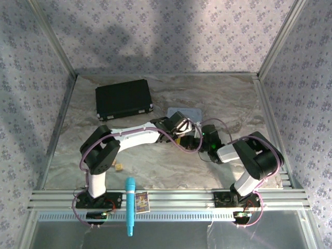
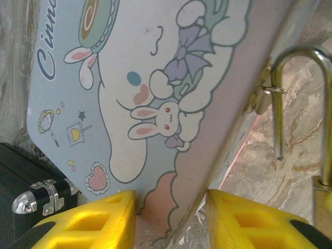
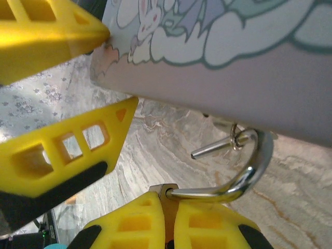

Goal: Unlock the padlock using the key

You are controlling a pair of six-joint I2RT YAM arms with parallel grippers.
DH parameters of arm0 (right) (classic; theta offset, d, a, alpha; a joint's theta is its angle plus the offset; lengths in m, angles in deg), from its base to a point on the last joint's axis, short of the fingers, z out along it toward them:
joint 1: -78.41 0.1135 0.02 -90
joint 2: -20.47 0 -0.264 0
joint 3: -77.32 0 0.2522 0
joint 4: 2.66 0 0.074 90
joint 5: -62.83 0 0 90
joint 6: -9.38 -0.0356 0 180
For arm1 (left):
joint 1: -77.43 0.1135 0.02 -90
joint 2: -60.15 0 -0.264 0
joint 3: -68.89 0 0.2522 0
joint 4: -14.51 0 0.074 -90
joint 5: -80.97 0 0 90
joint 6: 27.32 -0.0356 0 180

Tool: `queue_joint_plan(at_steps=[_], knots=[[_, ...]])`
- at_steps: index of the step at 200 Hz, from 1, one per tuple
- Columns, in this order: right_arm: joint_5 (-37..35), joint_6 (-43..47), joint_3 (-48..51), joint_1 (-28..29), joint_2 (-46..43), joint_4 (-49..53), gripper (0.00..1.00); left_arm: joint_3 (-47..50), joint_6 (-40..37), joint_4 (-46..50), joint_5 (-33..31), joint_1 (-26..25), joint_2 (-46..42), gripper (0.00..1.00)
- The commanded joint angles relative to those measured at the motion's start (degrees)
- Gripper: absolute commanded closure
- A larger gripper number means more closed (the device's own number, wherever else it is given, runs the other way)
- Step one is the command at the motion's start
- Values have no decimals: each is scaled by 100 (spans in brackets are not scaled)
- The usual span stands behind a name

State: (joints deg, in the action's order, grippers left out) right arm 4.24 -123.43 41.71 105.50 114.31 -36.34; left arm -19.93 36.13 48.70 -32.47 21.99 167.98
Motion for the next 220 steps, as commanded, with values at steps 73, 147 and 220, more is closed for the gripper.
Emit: queue_joint_plan(at_steps=[73,147,220], knots=[[129,-159,401,-878,-4,734,100,316,132,723,253,-98,471,68],[994,72,117,-1375,-166,782,100,375,202,681,216,-138,432,68],[374,-765,163,-1483,-513,684,100,484,317,628,169,-194,353,68]])
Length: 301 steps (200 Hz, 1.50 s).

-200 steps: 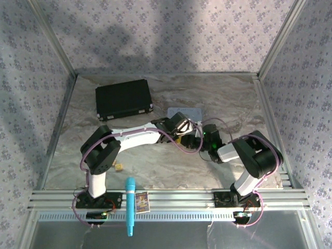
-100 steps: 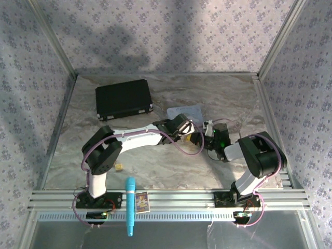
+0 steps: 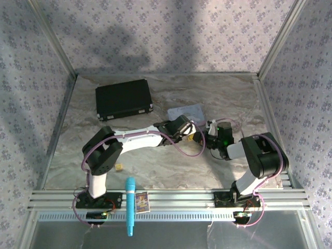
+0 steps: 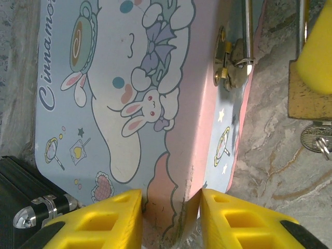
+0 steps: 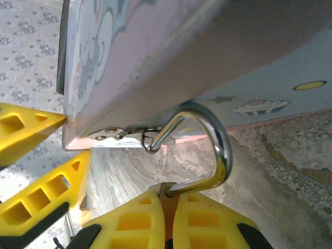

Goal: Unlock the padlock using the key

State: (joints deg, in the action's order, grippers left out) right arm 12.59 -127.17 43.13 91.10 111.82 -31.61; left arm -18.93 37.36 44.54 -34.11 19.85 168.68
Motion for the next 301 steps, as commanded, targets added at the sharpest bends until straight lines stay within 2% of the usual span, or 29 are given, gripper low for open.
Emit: queue_joint_plan(at_steps=[1,13,29,43,67,93,119,149,183,212,257,301], knots=[[-470,-409,12,-41,-270,234,100,388,194,1039,331,20,283,68],[-666,-605,-55,-94,-319,531,100,411,194,1007,334,2,263,68],[-712,-934,-41,-185,-263,381,100,423,204,979,326,1,263,68],[-851,-1167,-127,-191,-257,785,100,444,235,973,315,1,273,69],[-782,-1213,-160,-282,-211,813,100,496,264,931,314,1,245,69],[-487,-930,-272,-244,-230,1028,100,474,304,947,285,1,239,69],[-209,-507,-235,-245,-236,1711,100,420,382,970,226,1,266,68],[-281,85,-171,-422,-368,2828,100,384,489,925,128,-7,290,68],[-217,268,-77,-633,-358,3239,100,322,561,909,39,-33,318,68],[-524,816,-419,-637,-525,4479,100,309,645,877,-144,-34,266,66],[-1282,1915,-1207,-636,-769,6716,98,151,998,618,-148,-34,152,48],[-1321,2179,-1561,-656,-654,7357,87,-52,1251,505,-73,-43,69,35]])
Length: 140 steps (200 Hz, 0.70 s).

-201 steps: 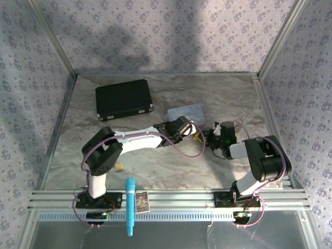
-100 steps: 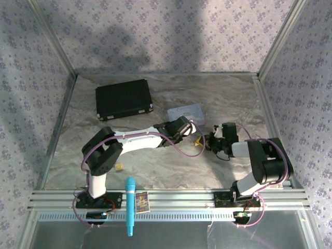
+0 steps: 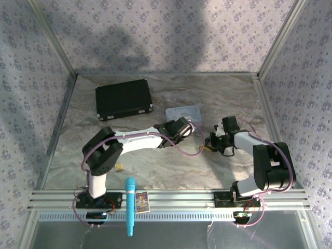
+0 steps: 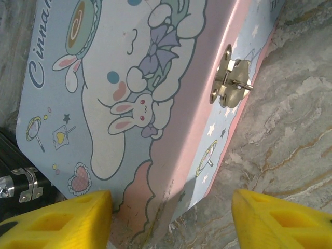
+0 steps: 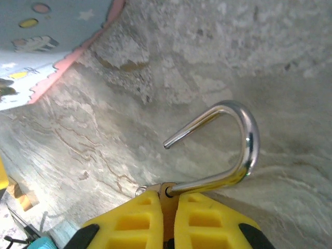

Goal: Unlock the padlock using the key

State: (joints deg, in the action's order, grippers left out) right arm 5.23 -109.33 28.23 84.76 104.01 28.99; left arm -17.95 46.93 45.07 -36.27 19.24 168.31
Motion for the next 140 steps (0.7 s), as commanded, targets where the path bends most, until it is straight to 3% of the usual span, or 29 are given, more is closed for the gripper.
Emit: queue_joint_plan(at_steps=[1,30,76,140], knots=[[-594,394,-79,-21,122,1314,86,-152,293,454,138,19,103,35],[-956,445,-263,28,35,1655,69,-188,371,346,-32,25,6,28],[-1430,500,-511,137,-65,2072,62,-69,555,234,-82,19,-261,27],[-1808,46,-893,714,75,1695,44,134,953,311,-246,9,-717,27]])
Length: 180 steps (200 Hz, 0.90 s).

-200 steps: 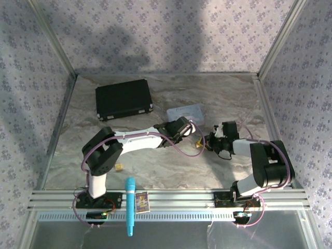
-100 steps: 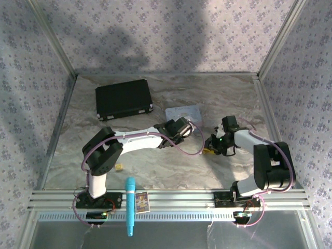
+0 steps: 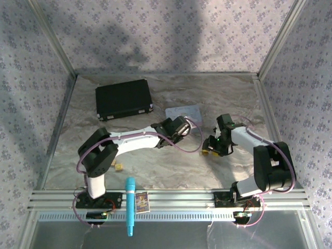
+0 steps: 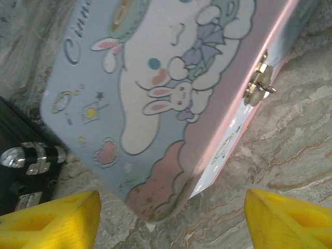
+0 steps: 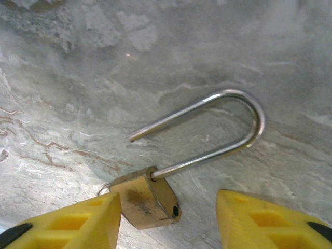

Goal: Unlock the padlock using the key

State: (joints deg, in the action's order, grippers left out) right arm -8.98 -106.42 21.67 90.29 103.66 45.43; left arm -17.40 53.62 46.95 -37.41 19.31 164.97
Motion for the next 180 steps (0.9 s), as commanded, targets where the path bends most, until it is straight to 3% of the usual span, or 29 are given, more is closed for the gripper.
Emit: queue_joint_plan(at_steps=[1,23,64,132,180], knots=[[-392,-256,-248,168,110,45,43,80,283,125,-124,3,-396,27],[-668,-382,-321,298,140,-114,39,201,373,127,-2,3,-581,27],[-1048,-339,-494,844,262,-410,41,400,560,29,36,3,-647,27],[-2094,-374,-1066,1500,963,286,58,650,707,12,-88,-3,-645,27],[-2312,-202,-885,1813,844,284,65,757,895,-38,-141,3,-731,27]])
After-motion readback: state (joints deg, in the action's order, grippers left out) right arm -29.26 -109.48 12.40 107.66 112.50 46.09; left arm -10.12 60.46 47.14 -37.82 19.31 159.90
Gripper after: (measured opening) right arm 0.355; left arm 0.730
